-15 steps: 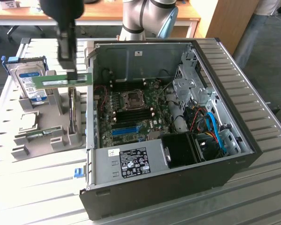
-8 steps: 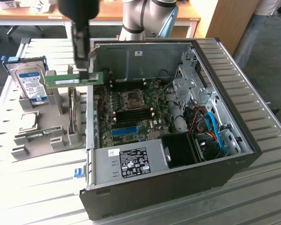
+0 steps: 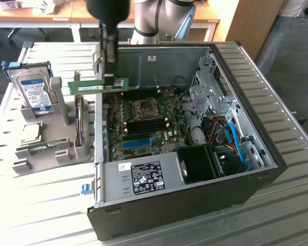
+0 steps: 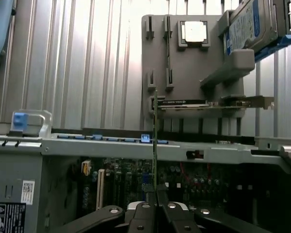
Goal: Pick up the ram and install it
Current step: 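Pick up the ram and move it above insertion slot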
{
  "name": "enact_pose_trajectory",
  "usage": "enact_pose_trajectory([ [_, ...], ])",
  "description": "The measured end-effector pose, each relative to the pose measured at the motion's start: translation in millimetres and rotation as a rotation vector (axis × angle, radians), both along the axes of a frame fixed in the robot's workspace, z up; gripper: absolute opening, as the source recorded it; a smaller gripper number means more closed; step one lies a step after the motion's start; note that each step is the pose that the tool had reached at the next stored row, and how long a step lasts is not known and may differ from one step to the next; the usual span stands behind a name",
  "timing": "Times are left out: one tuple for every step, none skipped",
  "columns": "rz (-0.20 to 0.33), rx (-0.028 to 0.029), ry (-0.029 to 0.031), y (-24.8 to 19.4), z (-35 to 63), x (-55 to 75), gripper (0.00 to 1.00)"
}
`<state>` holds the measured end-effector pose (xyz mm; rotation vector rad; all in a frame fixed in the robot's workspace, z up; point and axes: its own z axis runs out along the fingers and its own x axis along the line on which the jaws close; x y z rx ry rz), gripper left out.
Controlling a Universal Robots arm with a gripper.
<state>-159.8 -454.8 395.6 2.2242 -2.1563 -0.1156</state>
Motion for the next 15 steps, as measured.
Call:
enact_pose_trajectory([
  [0.0, -0.0001, 0.0001, 0.0, 0.0, 4.5, 0.12],
  [0.0, -0.0001, 0.0002, 0.0, 0.0, 9.0, 0.12],
  [0.0, 0.0, 0.0002, 0.0, 0.0, 13.6, 0.12],
  [0.0, 0.0001, 0.0003, 0.0, 0.0, 18.0, 0.12],
  [0.0, 0.0001, 0.0004, 0.0, 0.0, 22.4, 0.12],
  [0.0, 0.0, 0.0005, 0.0, 0.0, 27.4, 0.12],
  [0.0, 0.0, 0.0006, 0.0, 0.0, 31.8, 0.12],
  [0.0, 0.0001, 0.0007, 0.0, 0.0, 36.4, 0.12],
  [0.0, 0.0, 0.0009, 0.0, 0.0, 40.8, 0.12],
  [0.0, 0.0, 0.0009, 0.0, 0.0, 45.3, 0.12],
  [0.0, 0.0, 0.001, 0.0, 0.0, 49.8, 0.12],
  [0.0, 0.0, 0.0012, 0.1, 0.0, 54.6, 0.12],
  [0.0, -0.0001, 0.0013, 0.0, 0.0, 59.1, 0.12],
  [0.0, -0.0001, 0.0014, 0.0, 0.0, 63.7, 0.12],
  [0.0, 0.0, 0.0015, 0.1, 0.0, 68.1, 0.12],
])
